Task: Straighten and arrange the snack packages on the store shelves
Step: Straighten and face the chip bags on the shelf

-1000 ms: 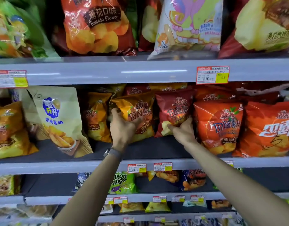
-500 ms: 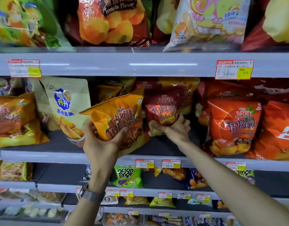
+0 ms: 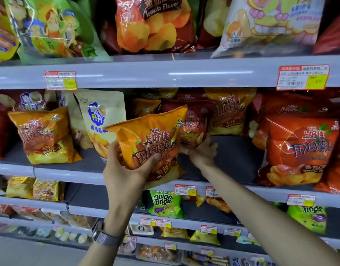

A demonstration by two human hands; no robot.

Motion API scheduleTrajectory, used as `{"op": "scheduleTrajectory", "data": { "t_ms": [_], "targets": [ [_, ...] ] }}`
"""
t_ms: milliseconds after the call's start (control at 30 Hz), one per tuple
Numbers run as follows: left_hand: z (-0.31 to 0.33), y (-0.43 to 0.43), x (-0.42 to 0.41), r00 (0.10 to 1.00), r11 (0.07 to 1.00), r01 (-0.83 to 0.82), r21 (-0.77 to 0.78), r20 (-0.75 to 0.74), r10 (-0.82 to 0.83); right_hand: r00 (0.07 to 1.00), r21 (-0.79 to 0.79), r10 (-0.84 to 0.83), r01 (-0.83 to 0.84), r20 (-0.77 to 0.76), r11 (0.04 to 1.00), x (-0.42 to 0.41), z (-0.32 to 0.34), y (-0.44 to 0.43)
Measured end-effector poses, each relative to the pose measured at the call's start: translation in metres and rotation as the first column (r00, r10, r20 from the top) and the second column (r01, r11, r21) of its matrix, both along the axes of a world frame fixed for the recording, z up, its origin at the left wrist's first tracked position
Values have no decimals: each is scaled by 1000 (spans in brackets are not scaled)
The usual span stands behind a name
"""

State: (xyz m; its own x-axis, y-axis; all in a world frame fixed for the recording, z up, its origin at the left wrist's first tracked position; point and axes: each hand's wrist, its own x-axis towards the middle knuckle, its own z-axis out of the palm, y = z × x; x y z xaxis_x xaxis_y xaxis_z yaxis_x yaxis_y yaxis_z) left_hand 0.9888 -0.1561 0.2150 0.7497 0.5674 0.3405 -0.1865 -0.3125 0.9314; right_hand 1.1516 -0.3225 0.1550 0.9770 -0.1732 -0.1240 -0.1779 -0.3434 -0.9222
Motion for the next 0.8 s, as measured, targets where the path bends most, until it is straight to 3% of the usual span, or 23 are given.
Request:
{"op": "scheduleTrajectory", "data": {
  "t_ms": [167,433,633,800],
  "targets": [
    [3,-14,13,998,998,55,25,-5,-55,996,88,-22,14,83,996,-8,-7,-30],
    [2,-76,68,989,988,148,50,18,-150,957,349,-216,139,193,927,-75,-13,-78],
    [-1,-140,115,952,951,305,61,-12,-304,956,276,-206,145,208,950,-105,-19,-95],
    [-1,-170,150,896,899,430,82,-157,-415,987,219,-113,86,113,972,-106,-17,-103]
  ]
}}
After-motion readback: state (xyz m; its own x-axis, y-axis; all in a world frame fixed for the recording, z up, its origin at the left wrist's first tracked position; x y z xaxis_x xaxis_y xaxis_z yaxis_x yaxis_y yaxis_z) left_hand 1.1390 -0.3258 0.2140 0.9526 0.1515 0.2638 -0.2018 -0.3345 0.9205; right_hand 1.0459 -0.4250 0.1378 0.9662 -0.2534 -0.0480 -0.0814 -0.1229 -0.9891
